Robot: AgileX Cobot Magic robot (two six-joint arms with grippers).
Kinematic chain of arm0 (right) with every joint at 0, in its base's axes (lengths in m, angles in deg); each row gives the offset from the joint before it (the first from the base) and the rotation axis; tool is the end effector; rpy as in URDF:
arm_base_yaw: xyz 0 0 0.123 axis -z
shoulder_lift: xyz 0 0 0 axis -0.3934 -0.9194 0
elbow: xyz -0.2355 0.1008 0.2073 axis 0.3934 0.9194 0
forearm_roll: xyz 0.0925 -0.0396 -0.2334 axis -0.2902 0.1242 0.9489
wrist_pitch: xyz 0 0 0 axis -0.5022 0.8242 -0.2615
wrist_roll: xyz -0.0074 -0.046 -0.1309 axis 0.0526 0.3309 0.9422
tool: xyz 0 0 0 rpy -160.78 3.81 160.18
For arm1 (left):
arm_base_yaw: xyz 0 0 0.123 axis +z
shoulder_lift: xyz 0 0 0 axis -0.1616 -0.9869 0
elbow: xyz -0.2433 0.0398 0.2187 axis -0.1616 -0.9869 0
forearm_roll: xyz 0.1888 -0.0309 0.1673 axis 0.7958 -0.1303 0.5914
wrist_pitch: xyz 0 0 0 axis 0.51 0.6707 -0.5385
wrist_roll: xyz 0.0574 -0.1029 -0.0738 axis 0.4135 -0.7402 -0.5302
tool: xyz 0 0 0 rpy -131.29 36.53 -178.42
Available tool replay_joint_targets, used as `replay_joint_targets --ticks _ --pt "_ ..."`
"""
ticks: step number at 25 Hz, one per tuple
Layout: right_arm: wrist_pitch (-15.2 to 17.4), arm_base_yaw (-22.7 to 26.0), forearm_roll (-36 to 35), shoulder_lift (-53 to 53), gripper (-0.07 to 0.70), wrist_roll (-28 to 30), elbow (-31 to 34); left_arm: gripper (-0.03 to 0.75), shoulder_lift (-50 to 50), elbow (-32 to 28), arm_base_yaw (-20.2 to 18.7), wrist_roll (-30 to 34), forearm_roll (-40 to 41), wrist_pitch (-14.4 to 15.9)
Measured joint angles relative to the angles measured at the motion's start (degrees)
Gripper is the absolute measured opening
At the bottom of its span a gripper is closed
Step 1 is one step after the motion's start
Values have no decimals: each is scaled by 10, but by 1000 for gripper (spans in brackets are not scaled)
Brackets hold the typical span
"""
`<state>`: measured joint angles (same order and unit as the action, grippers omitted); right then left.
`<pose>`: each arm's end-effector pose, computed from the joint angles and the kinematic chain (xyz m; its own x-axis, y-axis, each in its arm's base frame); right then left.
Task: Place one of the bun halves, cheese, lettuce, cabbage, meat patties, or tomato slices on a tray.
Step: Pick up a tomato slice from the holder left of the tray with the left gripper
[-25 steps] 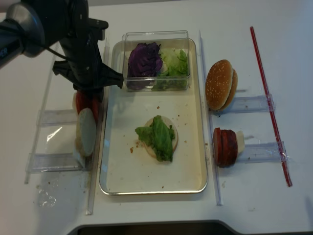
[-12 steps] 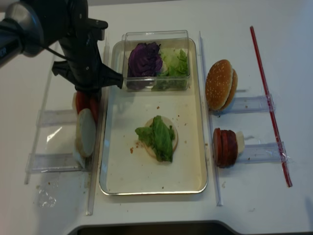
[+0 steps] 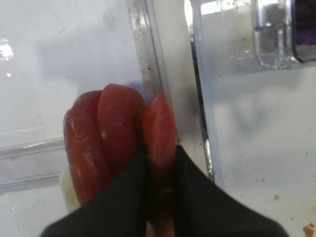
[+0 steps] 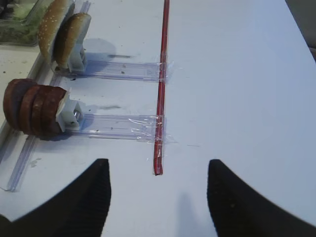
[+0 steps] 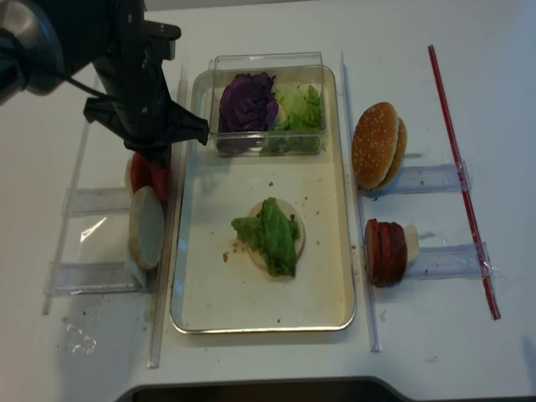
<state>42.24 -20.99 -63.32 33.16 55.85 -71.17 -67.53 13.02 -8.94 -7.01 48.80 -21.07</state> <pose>-0.0095 0.0167 0.2376 -0.5324 -0.0249 -0.8461 -0.0852 0.9961 0.0243 0.3633 -0.1041 0.2394 -0.9734 0.1429 -0.1789 0.1312 0.9885 0.0757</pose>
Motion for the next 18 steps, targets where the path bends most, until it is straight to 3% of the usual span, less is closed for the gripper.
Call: replay_joint_targets --ticks 18 --pt "0 0 0 0 451 0 0 60 74 0 0 2 -24 3"
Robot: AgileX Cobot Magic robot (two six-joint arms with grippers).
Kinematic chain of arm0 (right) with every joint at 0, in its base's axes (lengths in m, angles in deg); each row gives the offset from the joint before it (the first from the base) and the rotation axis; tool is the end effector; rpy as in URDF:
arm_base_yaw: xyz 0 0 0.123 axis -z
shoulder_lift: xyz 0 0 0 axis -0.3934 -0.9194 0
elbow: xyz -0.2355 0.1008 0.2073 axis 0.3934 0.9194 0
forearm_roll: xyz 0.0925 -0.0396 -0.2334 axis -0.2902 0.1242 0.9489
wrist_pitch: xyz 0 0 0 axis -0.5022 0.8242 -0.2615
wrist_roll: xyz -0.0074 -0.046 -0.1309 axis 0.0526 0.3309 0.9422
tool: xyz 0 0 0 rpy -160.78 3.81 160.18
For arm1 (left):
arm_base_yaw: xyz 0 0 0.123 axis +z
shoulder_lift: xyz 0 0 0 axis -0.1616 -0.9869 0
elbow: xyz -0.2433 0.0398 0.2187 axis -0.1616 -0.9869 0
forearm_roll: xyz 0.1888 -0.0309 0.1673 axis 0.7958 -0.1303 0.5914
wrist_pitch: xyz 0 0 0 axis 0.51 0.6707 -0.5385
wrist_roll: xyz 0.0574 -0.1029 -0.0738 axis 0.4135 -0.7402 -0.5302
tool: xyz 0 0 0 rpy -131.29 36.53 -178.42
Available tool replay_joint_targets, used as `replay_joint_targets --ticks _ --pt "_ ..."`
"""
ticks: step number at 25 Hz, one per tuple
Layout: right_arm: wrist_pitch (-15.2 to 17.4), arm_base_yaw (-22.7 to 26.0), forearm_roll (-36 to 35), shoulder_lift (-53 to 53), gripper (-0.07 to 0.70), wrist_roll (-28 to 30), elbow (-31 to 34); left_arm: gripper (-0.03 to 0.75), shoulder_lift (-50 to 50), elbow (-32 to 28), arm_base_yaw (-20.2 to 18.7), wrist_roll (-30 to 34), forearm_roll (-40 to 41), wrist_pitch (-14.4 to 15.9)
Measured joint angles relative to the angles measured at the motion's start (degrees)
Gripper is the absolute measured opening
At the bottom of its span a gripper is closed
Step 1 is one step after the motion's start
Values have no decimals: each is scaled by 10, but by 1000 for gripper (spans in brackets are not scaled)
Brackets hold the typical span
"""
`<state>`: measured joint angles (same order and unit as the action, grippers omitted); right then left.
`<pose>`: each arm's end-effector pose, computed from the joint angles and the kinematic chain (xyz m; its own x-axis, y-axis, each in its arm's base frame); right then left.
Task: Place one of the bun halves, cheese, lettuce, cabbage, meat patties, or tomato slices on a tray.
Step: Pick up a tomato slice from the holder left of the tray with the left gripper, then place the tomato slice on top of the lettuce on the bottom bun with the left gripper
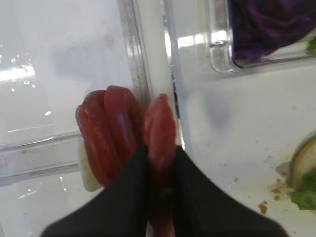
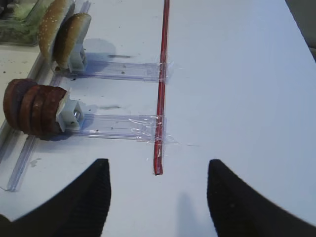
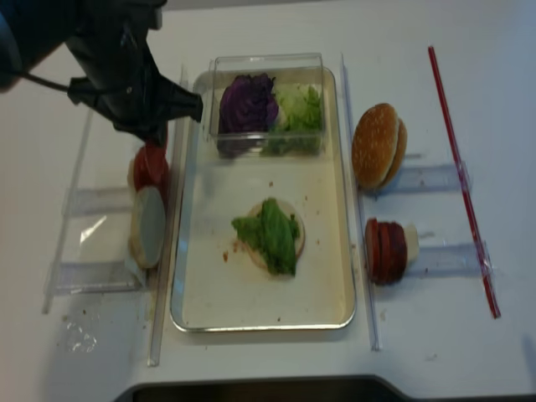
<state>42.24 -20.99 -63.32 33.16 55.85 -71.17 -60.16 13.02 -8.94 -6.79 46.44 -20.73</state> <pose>-0.0095 0.0167 0.2376 -0.5324 -0.0249 -0.8461 -0.0852 0.9961 0.0243 0.3438 -0.1030 0.2861 -0.9500 0.1184 -0.2890 0.1194 0.9927 0.0141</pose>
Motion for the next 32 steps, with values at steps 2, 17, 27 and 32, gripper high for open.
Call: replay_joint_targets --ticks 2,17,27,32 --pt "0 0 0 0 452 0 0 60 10 0 0 6 -13 -1" --pt "0 0 0 0 452 0 0 58 44 0 0 26 -45 17" --pt "0 0 0 0 452 -3 0 58 125 -86 0 28 -81 -24" --pt "1 0 0 0 451 -3 0 58 165 -128 0 28 -102 -33"
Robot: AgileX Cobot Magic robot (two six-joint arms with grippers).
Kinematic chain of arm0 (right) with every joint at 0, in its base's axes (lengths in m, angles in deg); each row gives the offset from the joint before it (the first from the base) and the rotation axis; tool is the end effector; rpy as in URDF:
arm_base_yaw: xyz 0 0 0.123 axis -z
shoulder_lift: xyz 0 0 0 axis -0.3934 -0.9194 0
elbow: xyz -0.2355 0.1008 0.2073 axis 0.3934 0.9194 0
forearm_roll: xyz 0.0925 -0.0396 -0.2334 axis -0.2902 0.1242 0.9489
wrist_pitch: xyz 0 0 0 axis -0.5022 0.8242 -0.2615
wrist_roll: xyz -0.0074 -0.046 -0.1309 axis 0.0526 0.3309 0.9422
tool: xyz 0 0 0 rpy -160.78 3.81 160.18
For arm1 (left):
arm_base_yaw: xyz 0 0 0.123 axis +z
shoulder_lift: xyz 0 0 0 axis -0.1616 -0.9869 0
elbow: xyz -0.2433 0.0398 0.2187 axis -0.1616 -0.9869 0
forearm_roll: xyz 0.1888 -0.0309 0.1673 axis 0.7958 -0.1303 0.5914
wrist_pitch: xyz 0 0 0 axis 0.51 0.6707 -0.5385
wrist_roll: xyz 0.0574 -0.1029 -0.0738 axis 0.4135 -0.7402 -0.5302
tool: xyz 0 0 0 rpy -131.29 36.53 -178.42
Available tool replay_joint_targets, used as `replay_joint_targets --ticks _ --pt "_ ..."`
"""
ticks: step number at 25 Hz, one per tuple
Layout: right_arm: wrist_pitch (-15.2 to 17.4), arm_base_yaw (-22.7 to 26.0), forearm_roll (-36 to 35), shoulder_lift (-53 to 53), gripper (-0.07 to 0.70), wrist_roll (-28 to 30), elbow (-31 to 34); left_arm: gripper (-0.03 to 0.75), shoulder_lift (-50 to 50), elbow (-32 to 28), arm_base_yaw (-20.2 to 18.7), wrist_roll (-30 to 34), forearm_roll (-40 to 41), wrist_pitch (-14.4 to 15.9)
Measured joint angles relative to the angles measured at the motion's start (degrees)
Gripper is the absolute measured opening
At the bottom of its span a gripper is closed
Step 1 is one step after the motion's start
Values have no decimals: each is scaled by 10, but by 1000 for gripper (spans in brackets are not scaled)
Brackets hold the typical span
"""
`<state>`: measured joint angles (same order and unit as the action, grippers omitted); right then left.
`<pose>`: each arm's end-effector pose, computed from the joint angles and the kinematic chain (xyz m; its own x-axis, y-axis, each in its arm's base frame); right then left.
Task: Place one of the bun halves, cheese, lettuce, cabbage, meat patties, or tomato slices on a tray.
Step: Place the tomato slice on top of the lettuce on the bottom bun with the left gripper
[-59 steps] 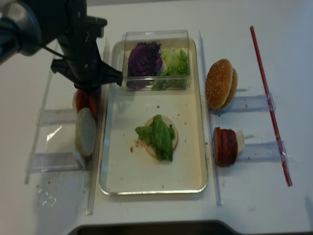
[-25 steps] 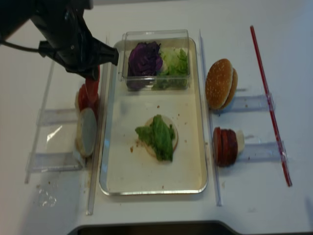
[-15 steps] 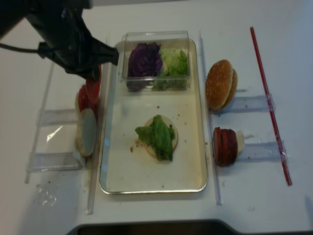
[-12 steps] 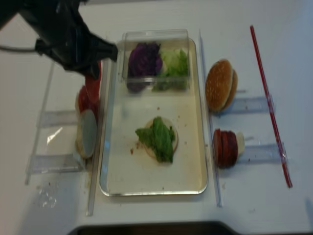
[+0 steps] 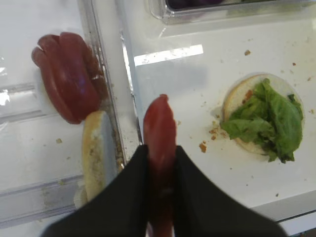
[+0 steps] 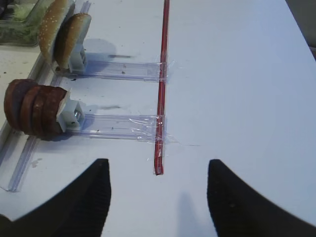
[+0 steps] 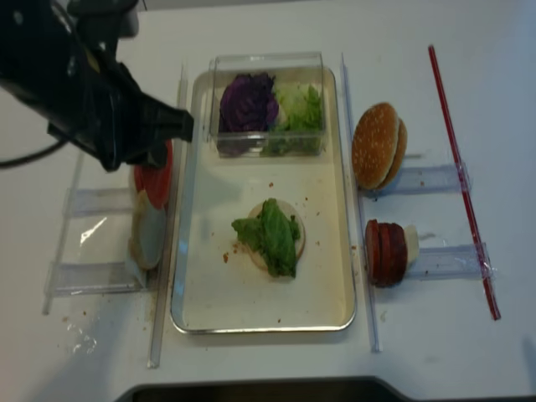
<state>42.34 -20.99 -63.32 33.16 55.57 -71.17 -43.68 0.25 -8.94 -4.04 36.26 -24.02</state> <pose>-0.0097 0.0167 0.2374 -0.5343 -0.0202 -0.8451 -0.0827 0.9962 0.0285 0.2637 -0.0993 0.3142 -0.9264 0.0716 -0.3696 0.1410 0.9763 -0.1644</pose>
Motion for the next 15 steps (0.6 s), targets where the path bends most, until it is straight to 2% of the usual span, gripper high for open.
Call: replay_joint_targets --ticks 3,10,15 --pt "0 0 0 0 451 0 0 58 14 -21 0 0 -14 -4" --pt "0 0 0 0 451 0 0 58 47 -84 0 28 -85 -48" --pt "0 0 0 0 451 0 0 57 52 -121 0 67 -147 -65"
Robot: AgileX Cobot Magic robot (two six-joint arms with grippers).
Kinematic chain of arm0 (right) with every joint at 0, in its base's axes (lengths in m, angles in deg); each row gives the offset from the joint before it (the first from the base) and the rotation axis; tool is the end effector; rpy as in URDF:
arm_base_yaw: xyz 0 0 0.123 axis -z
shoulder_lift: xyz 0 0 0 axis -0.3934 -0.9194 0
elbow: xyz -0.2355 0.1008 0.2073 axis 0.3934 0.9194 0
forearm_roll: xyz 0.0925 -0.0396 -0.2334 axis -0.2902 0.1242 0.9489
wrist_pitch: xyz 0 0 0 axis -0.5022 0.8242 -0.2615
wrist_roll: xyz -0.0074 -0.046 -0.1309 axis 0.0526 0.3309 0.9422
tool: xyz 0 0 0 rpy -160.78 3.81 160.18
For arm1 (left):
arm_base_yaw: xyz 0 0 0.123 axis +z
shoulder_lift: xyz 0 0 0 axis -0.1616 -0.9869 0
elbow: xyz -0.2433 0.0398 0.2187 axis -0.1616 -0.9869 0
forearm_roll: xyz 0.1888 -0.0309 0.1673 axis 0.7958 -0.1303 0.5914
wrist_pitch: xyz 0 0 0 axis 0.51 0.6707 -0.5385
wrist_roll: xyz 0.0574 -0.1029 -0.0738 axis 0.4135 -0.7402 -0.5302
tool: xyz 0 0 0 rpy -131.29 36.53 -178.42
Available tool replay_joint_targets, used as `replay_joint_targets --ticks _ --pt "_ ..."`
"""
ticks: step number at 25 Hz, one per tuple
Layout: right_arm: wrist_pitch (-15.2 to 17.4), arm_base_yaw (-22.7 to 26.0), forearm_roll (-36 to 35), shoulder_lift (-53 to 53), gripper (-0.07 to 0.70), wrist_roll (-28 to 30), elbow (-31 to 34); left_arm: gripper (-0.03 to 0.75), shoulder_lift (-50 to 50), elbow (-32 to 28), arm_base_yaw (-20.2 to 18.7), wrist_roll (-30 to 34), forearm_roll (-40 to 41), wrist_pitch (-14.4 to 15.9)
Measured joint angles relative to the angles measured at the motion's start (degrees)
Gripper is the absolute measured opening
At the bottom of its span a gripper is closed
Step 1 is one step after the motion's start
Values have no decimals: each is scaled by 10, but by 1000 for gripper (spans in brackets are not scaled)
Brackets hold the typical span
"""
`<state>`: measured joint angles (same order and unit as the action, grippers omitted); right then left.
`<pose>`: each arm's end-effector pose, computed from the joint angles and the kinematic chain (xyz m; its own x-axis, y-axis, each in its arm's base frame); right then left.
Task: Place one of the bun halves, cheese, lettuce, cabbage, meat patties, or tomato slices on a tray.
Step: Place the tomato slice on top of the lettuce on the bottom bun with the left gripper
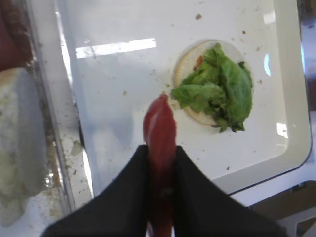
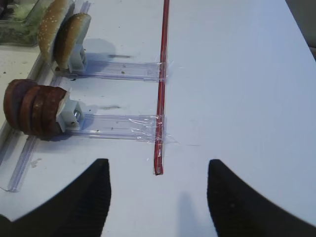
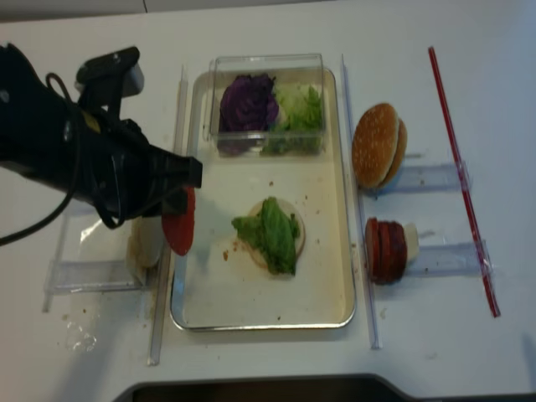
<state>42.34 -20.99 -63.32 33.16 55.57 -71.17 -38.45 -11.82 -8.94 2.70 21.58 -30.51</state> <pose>-0.0097 0.0167 0.2374 -0.5343 -0.0202 -0.8451 -0.0827 0.9962 0.0285 0.2249 -0.1148 0.2860 -0.9422 0.0349 -0.3333 0.1602 0.9204 -0.3566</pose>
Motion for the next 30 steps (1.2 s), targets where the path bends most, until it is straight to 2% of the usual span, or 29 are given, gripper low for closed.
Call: replay_joint_targets --ticks 8,14,20,26,30 --pt "0 0 0 0 451 0 0 57 0 -38 0 108 -137 -57" --pt "0 0 0 0 451 0 0 57 -2 -42 0 213 -250 -75" --pt "0 0 0 0 452 0 0 57 -51 -42 0 283 -349 -72" --pt "0 0 0 0 451 0 0 57 -120 -42 0 375 -462 -43" --pt "0 0 0 0 451 0 0 57 -155 -42 0 395 -502 -41"
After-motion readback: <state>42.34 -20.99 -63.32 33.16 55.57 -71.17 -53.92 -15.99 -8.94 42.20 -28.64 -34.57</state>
